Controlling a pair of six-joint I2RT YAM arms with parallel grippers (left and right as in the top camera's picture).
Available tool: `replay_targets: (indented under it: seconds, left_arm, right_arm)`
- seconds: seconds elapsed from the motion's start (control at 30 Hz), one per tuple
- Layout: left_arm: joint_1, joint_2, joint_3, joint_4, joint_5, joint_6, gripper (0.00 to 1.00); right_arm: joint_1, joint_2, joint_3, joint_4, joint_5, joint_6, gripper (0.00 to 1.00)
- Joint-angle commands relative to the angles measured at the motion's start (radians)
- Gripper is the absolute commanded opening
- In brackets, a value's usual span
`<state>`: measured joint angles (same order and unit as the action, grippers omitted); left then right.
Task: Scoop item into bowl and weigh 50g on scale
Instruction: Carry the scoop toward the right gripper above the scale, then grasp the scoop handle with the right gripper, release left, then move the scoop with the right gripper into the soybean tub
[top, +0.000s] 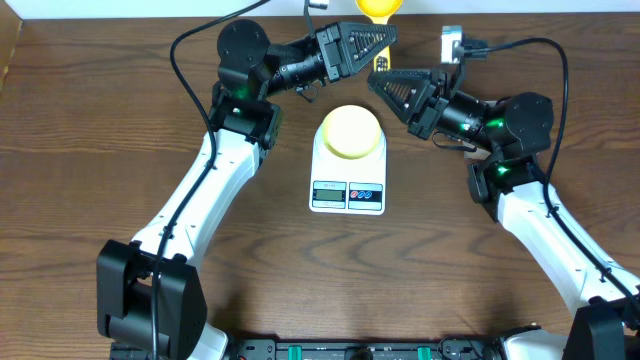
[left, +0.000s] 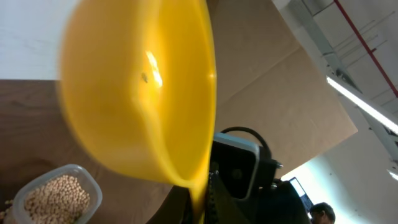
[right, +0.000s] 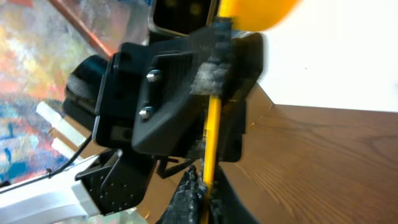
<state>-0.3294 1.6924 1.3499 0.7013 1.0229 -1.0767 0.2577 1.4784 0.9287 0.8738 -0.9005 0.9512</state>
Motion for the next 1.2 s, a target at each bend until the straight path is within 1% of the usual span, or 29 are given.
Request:
replay_targets:
  seconds: [0.0,0.07,0.17,0.3,0.43,0.47,0.5,0.53,0.57,0.63,0.7,0.73,0.8,0.87,0.93,1.07,1.17]
  left_arm:
    - [-0.003,-0.018,0.011,0.004,0.018,0.010,0.07]
    - [-0.003,-0.018,0.011,0.004,0.026,0.011,0.08]
    - [-0.003,-0.018,0.011,0.004,0.045,0.050,0.08]
    - [-0.003,-0.018,0.010,0.003,0.070,0.123,0.07]
    - [-0.003,-0.017,0.009,-0.039,0.069,0.218,0.08]
    - [-0.003,-0.017,0.009,-0.054,0.069,0.248,0.15]
    - [-0.003,-0.017,0.009,-0.075,0.069,0.289,0.25]
    - [-0.003,-0.016,0.009,-0.102,0.069,0.337,0.31]
    - [-0.003,-0.016,0.009,-0.132,0.069,0.386,0.34]
    - [-0.003,-0.016,0.009,-0.178,0.069,0.463,0.38]
    - [-0.003,-0.016,0.009,-0.221,0.069,0.529,0.47]
    - [-0.003,-0.016,0.009,-0.237,0.069,0.554,0.50]
    - [-0.001,-0.016,0.009,-0.258,0.069,0.581,0.57]
    - [0.003,-0.016,0.009,-0.268,0.069,0.591,0.63]
    - [0.012,-0.016,0.009,-0.272,0.069,0.591,0.66]
    - [0.042,-0.016,0.009,-0.279,0.069,0.591,0.68]
    - [0.066,-0.016,0.009,-0.279,0.069,0.591,0.69]
  right_arm:
    - [-0.016,-0.005,0.015,0.009,0.034,-0.002,0.01]
    - [-0.029,-0.005,0.015,0.010,0.035,-0.002,0.01]
    - [-0.047,-0.005,0.015,0.009,0.035,-0.002,0.01]
    - [-0.059,-0.005,0.015,0.010,0.038,-0.002,0.01]
    - [-0.062,-0.005,0.015,0.008,0.037,-0.006,0.01]
    - [-0.062,-0.005,0.015,0.008,0.033,-0.006,0.01]
    - [-0.062,-0.005,0.015,0.005,0.030,-0.013,0.01]
    - [-0.062,-0.005,0.015,0.005,0.026,-0.026,0.01]
    - [-0.062,-0.005,0.015,0.005,0.018,-0.039,0.01]
    - [-0.063,-0.005,0.015,0.005,0.003,-0.059,0.01]
    - [-0.070,-0.005,0.015,-0.004,-0.010,-0.059,0.01]
    - [-0.076,-0.005,0.015,-0.015,-0.013,-0.059,0.01]
    - [-0.096,-0.005,0.015,-0.061,-0.026,-0.062,0.01]
    - [-0.122,-0.005,0.015,-0.121,-0.050,-0.083,0.01]
    - [-0.160,-0.005,0.017,-0.186,-0.081,-0.085,0.01]
    - [-0.253,-0.005,0.068,-0.333,-0.189,-0.092,0.01]
    - [-0.325,-0.005,0.165,-0.561,-0.304,-0.176,0.01]
